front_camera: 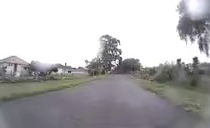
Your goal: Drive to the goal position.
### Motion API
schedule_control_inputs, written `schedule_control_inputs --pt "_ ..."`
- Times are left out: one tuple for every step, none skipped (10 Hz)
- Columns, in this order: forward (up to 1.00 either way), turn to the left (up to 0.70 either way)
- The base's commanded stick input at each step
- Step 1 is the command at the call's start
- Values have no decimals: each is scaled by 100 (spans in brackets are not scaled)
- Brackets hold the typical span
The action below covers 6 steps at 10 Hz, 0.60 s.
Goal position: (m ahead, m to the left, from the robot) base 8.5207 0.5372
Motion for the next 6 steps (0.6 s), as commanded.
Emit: schedule_control_inputs --pt "85 0" --pt "85 0" --pt "85 0" --pt "85 0" --pt "85 0" --pt "85 0"
